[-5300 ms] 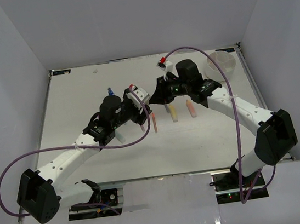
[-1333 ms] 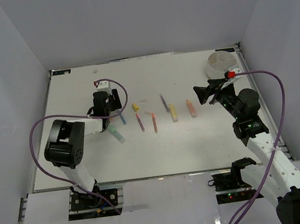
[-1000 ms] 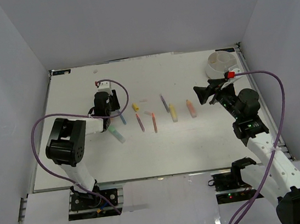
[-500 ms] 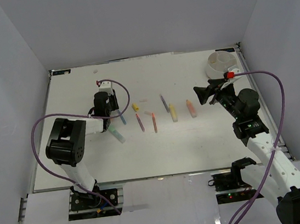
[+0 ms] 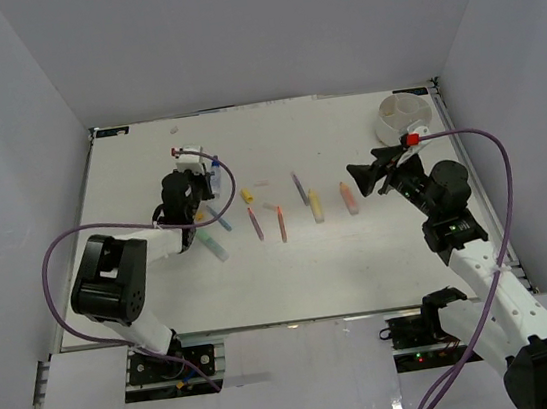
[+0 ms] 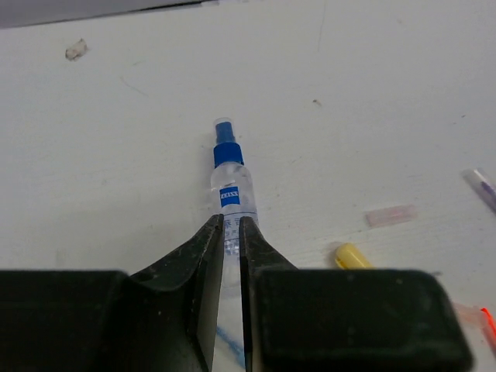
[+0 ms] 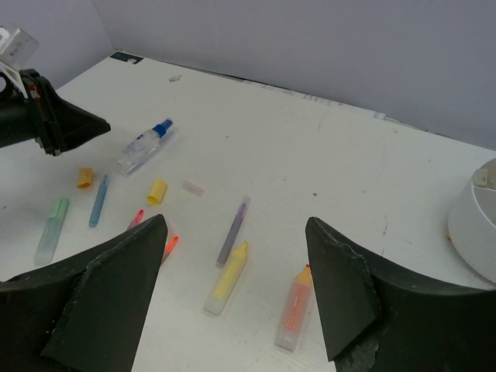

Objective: Sort the stationery into containers
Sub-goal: Pick up the stationery from the center of the board.

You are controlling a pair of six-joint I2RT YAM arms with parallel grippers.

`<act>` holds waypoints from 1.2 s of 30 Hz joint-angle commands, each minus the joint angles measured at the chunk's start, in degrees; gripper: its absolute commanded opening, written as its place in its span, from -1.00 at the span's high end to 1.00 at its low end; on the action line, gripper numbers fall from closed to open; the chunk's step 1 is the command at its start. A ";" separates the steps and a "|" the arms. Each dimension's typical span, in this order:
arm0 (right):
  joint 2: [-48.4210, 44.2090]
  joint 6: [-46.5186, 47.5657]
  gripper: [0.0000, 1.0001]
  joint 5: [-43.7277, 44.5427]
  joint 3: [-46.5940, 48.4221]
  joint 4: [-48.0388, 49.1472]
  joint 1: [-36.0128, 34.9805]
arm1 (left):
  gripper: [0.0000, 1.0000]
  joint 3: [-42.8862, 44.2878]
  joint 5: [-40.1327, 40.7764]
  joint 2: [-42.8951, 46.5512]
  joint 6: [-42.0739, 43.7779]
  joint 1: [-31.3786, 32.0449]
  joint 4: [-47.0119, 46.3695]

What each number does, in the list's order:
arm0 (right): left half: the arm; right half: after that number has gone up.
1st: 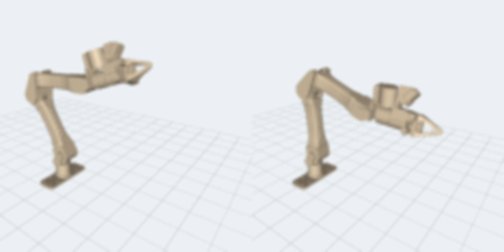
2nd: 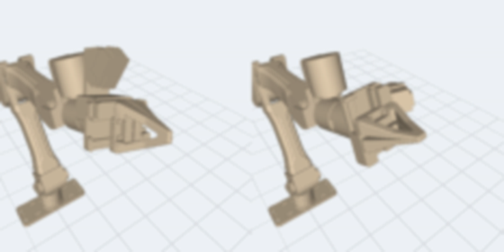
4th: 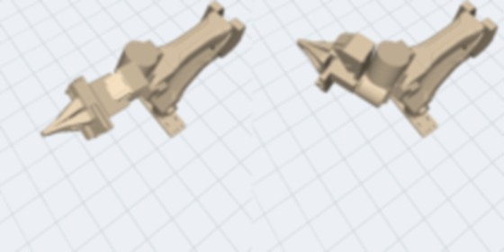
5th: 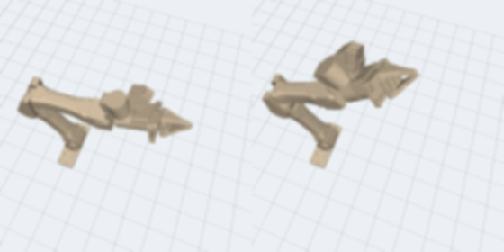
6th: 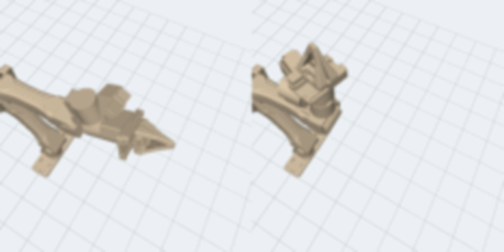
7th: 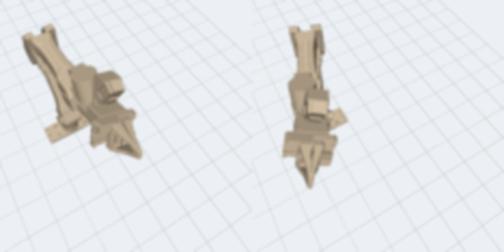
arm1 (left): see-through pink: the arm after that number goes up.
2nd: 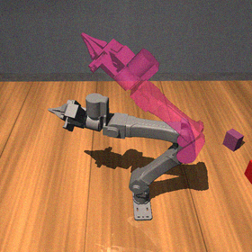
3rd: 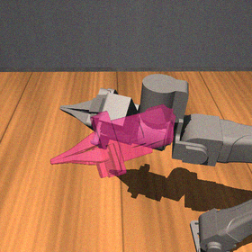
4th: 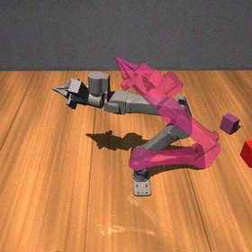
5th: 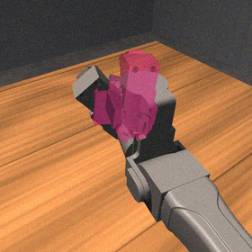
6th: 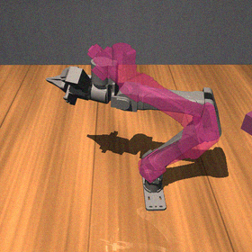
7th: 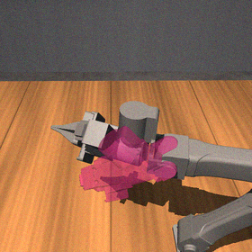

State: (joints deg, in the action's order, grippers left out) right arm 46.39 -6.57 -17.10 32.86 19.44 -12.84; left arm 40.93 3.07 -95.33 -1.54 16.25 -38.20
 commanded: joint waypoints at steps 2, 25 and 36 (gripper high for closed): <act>0.80 1.65 -0.57 -3.02 2.12 -0.10 -1.04 | 0.51 -2.52 -5.36 5.32 0.57 0.10 -4.87; 3.00 2.79 -0.58 -1.71 3.00 -2.74 -2.80 | -0.48 36.23 4.66 -16.37 -9.80 5.63 41.88; 2.92 3.23 -0.58 -1.00 3.00 -3.09 -3.16 | -0.49 46.52 15.11 -26.48 -12.78 9.50 53.39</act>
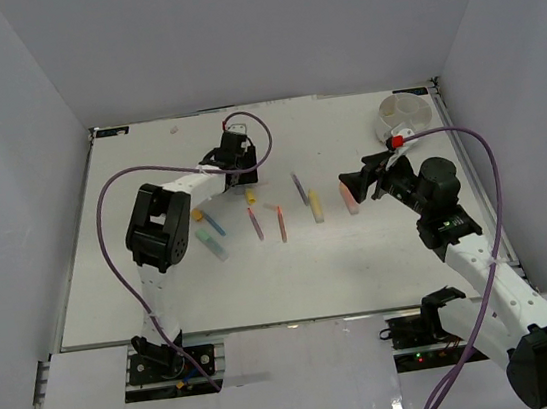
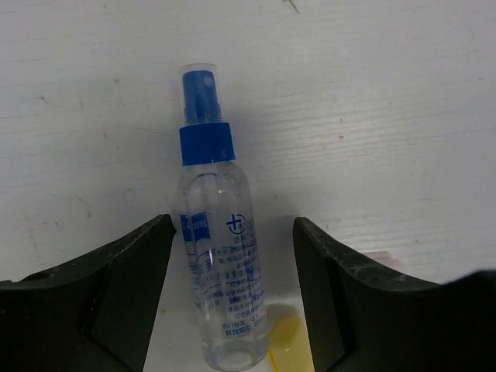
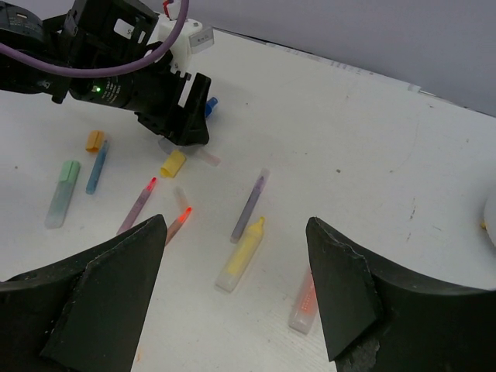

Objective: Sort the stationery into containers
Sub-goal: Pick up the stationery from the center of the board.

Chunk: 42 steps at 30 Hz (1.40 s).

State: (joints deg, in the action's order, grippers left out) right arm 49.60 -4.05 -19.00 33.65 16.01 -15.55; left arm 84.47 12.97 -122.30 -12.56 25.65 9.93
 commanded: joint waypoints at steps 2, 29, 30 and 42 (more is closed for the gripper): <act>-0.21 0.63 -0.58 0.99 2.21 0.34 -0.44 | -0.47 3.77 7.06 -0.04 -2.12 0.45 7.02; 4.44 -3.76 -0.58 -5.77 10.63 -2.47 -1.85 | 0.75 -15.68 -14.50 27.26 10.96 0.28 -14.66; 5.06 -5.51 -0.58 -6.13 11.78 -2.82 -2.63 | 0.76 -18.17 -17.86 29.99 11.84 0.37 -16.86; 19.55 -14.84 -0.57 -4.46 28.12 -0.11 -16.07 | 0.76 -37.25 -40.29 56.72 19.41 1.68 -25.58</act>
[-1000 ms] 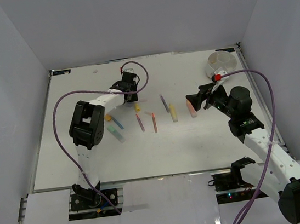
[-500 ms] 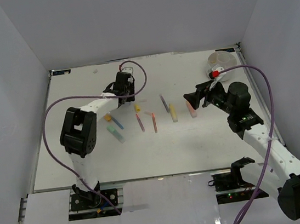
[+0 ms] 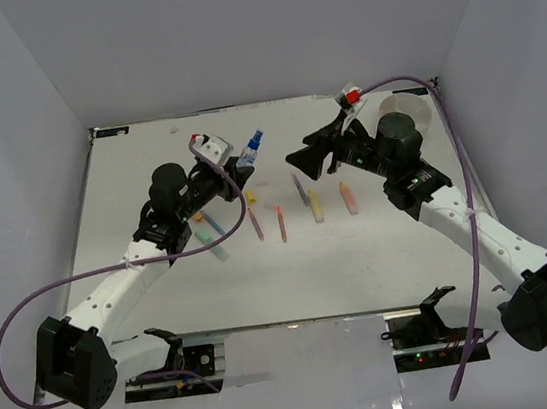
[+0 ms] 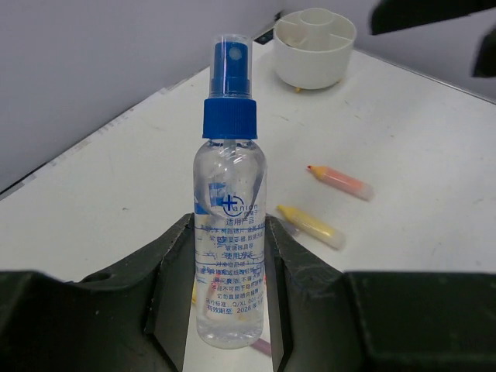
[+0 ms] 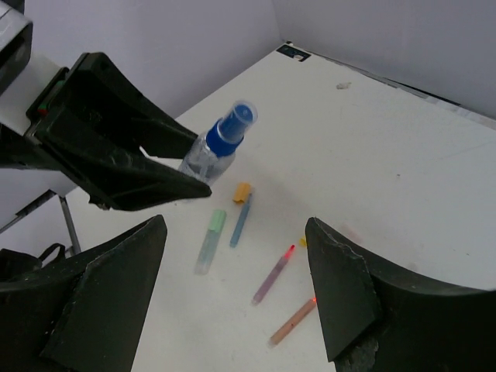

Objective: Sort the stationery into containers
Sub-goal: Pick up the stationery from the center of the board.

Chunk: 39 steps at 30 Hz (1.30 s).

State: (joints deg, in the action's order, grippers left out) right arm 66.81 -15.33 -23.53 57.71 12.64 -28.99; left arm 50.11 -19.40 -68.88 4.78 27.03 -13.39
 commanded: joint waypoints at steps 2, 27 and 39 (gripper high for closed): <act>3.59 -4.09 -0.57 0.24 5.74 4.14 -5.00 | 0.77 -3.96 -8.72 5.67 2.17 0.48 -2.78; 13.17 -4.09 0.07 2.08 12.69 4.49 -13.28 | 0.77 -11.96 -10.13 12.72 -0.99 0.84 -14.03; 11.51 1.16 0.85 6.99 12.07 3.63 -13.37 | 0.03 -11.35 -6.89 10.88 -1.79 0.84 -11.58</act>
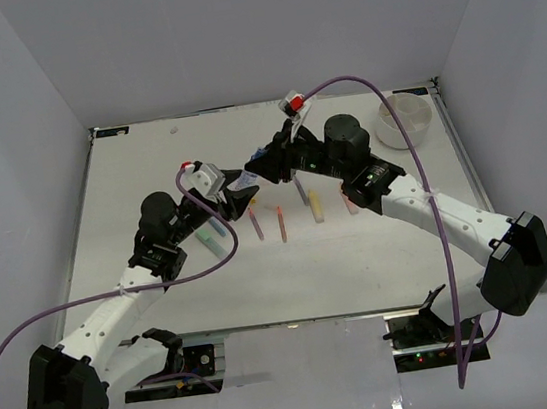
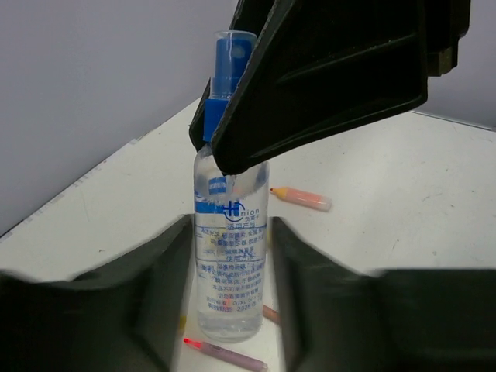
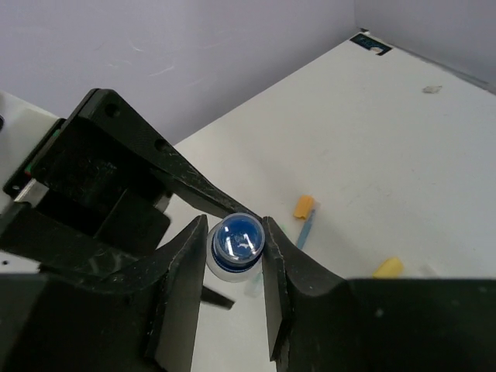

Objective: Sort the stationery into containers
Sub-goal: Pick up the stationery from the center of the board, then place the stationery in the storage box.

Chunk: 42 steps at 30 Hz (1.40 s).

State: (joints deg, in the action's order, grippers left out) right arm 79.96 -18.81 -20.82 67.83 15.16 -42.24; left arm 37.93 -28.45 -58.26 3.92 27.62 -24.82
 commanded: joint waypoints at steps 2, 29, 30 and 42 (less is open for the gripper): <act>-2.00 7.19 0.85 8.50 2.21 -0.38 0.22 | -0.43 1.35 5.05 -0.45 -1.90 0.25 0.65; 19.70 24.00 0.85 39.90 16.01 0.31 41.53 | -0.96 18.49 36.18 -18.38 -19.57 -10.57 30.80; 20.31 23.91 0.85 39.37 16.19 0.57 41.54 | -0.96 18.41 36.36 -18.38 -19.48 -10.57 30.88; 23.84 23.29 0.85 34.36 16.98 4.09 44.17 | -0.96 18.32 35.92 -19.61 -18.78 -10.65 30.62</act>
State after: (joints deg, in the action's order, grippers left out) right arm 104.31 4.89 14.70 82.08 13.45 1.54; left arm 54.61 7.09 -78.35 -15.07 16.99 5.96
